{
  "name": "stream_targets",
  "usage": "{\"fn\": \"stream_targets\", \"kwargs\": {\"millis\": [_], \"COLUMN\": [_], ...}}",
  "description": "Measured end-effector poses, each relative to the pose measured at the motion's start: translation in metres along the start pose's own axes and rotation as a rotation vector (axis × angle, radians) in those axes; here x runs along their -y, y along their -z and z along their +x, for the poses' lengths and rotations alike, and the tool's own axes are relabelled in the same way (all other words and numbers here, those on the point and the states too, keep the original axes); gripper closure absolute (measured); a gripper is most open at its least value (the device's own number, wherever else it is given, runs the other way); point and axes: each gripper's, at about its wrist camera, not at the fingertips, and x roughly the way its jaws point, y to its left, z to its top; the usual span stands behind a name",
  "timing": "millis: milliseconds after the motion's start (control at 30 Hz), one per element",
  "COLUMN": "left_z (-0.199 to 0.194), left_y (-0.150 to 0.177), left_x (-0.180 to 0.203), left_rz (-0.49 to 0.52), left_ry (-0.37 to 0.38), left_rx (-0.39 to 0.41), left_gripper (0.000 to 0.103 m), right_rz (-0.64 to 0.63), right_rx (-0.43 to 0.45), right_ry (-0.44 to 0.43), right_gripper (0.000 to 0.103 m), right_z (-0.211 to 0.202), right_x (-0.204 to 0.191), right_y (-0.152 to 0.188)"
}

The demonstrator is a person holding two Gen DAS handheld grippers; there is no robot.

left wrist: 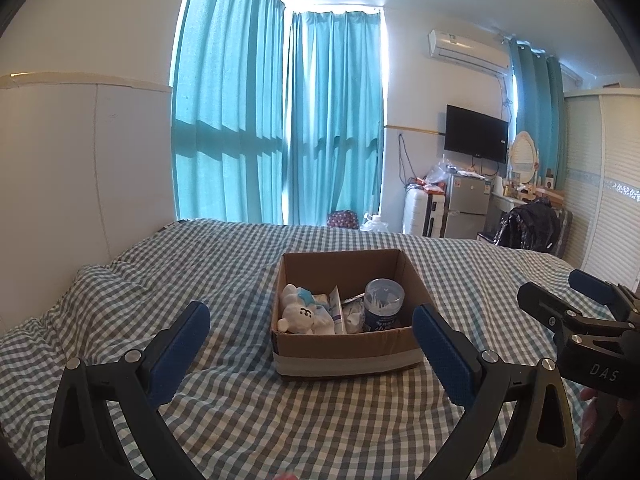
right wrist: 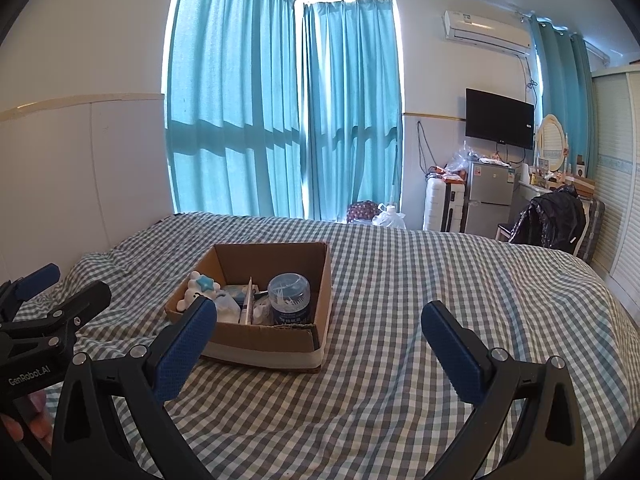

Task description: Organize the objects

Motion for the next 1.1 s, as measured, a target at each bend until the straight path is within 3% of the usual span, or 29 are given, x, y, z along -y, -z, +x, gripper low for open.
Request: {"fn": "stream_targets", "kwargs": {"millis": [1100], "left_z": [-0.0015], "left_y": [0.0024], "left_x": [-0.0007], "left_rz": [0.007], "left_ry": [-0.013], "left_rx": [-0.011], "left_gripper": [0.000], "right_rz": [0.008], "right_rx": [-0.012], "right_ry": [-0.008], "right_gripper": [0.000], "right_z": [0.0005], "right_x": [-0.0007], "right_y": [0.0011]}}
